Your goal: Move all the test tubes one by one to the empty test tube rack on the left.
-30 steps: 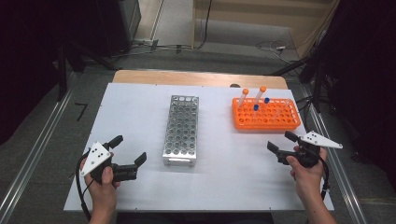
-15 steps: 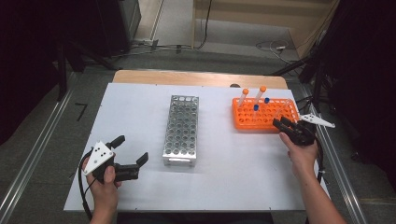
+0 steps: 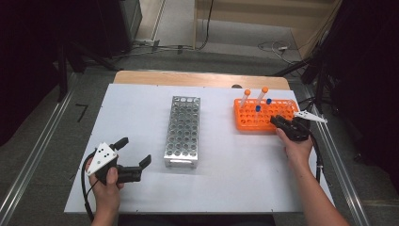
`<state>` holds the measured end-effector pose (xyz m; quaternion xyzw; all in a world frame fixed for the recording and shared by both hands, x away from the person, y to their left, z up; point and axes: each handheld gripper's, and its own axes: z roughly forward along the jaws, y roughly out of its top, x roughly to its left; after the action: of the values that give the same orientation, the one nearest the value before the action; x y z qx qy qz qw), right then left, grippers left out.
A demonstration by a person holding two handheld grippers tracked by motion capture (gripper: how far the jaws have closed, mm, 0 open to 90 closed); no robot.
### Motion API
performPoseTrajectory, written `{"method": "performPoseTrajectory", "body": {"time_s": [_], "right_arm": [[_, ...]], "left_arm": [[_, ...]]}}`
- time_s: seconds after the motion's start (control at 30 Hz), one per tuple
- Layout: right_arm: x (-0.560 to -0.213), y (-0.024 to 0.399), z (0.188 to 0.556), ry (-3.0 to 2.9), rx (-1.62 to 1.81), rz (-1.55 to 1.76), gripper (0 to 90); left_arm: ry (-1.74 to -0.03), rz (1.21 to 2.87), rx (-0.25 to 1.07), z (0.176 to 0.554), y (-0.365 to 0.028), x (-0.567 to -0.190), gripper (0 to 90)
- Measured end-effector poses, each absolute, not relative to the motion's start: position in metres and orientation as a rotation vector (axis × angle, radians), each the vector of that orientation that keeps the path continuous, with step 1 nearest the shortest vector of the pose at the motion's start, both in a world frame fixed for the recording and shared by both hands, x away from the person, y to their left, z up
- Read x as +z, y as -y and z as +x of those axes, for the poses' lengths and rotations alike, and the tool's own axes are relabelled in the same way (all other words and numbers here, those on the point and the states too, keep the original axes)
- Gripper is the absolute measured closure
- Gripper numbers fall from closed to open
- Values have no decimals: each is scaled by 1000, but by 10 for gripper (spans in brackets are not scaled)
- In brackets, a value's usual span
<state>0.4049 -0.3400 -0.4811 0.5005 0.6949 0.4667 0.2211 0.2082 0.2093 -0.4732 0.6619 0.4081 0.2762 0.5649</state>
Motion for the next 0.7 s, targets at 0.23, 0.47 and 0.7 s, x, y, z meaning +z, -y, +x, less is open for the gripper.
{"method": "performPoseTrajectory", "body": {"time_s": [0.23, 0.47, 0.7], "right_arm": [[-484, 333, 405, -1878, 1235, 1338, 731], [-481, 334, 403, -1855, 1251, 1326, 741], [-464, 340, 393, -1796, 1315, 1297, 743]], "left_arm": [[-962, 1561, 642, 210, -210, -474, 0], [-936, 1565, 632, 210, -208, -474, 0], [-928, 1567, 607, 210, -204, -467, 0]]}}
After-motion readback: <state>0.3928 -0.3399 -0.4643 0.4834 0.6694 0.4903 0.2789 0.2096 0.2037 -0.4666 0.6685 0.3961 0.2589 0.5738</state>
